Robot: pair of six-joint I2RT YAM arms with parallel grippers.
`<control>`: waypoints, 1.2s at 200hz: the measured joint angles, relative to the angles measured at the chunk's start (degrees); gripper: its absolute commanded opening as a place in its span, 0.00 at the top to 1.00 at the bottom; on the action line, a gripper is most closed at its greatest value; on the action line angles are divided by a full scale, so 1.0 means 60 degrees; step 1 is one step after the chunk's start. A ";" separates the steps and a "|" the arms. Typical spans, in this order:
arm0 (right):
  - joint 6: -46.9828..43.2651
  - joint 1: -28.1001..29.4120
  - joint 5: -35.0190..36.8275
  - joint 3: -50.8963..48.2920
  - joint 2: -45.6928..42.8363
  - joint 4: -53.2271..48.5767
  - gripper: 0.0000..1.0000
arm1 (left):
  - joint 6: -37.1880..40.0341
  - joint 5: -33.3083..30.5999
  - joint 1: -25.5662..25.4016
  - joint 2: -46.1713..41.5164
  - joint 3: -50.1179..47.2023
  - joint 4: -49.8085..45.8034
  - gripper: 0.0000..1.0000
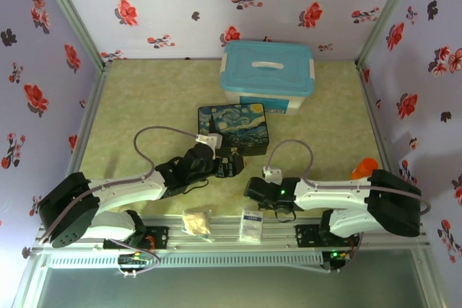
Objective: Unlock the padlock with the key
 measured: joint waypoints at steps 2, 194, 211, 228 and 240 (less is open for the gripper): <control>-0.0007 0.0000 -0.0018 0.0000 0.0000 0.0044 0.91 | 0.0000 -0.0004 0.0000 0.0000 0.0000 0.0004 0.00; -0.5155 -0.2211 -0.3493 -0.0933 -0.5563 0.2648 1.00 | 0.0667 0.2353 0.0044 -0.0510 -0.0943 0.4258 0.14; -0.5377 -0.2215 -0.3840 -0.0849 -0.5501 0.3104 1.00 | 0.0630 0.2648 0.0051 -0.0226 -0.0925 0.4503 0.20; -0.5541 -0.2226 -0.4051 -0.0801 -0.5497 0.3479 1.00 | 0.0554 0.2823 0.0062 0.0004 -0.0929 0.4838 0.27; -0.5614 -0.2277 -0.4193 -0.0758 -0.5493 0.3665 1.00 | 0.0484 0.2991 0.0062 0.0131 -0.0933 0.5176 0.33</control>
